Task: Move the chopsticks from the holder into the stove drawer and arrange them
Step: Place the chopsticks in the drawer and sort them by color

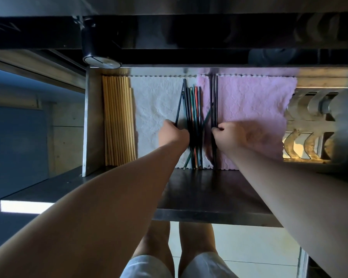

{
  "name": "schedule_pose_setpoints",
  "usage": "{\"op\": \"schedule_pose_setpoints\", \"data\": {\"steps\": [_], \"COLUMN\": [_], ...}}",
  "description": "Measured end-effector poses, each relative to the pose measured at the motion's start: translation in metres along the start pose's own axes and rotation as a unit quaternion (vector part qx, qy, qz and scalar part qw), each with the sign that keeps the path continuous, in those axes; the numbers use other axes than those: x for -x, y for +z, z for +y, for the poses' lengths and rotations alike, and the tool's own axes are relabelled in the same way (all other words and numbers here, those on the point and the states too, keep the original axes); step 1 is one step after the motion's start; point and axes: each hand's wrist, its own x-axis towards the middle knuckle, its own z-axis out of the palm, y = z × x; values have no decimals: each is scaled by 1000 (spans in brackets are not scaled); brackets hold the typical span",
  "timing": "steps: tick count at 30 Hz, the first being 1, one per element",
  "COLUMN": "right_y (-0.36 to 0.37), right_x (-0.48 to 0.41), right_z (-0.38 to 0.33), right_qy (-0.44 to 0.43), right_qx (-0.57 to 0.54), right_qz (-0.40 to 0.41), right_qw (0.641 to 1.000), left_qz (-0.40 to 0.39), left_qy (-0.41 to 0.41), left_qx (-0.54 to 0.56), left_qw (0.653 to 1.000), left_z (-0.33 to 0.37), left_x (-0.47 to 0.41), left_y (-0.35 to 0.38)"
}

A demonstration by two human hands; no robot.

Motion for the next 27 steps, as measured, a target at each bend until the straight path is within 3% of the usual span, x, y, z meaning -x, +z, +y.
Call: {"op": "schedule_pose_setpoints", "data": {"steps": [6, 13, 27], "right_y": [-4, -5, -6], "right_x": [4, 5, 10], "right_z": [5, 5, 5], "right_qy": [-12, -30, -40], "right_qx": [-29, -38, -88], "right_qz": [35, 80, 46], "right_qw": [999, 996, 994], "left_qz": [69, 30, 64], "left_qy": [18, 99, 146], "left_qx": [-36, -81, -194], "left_qw": [997, 991, 968], "left_z": [6, 1, 9], "left_x": [-1, -5, -4], "left_y": [5, 10, 22]}}
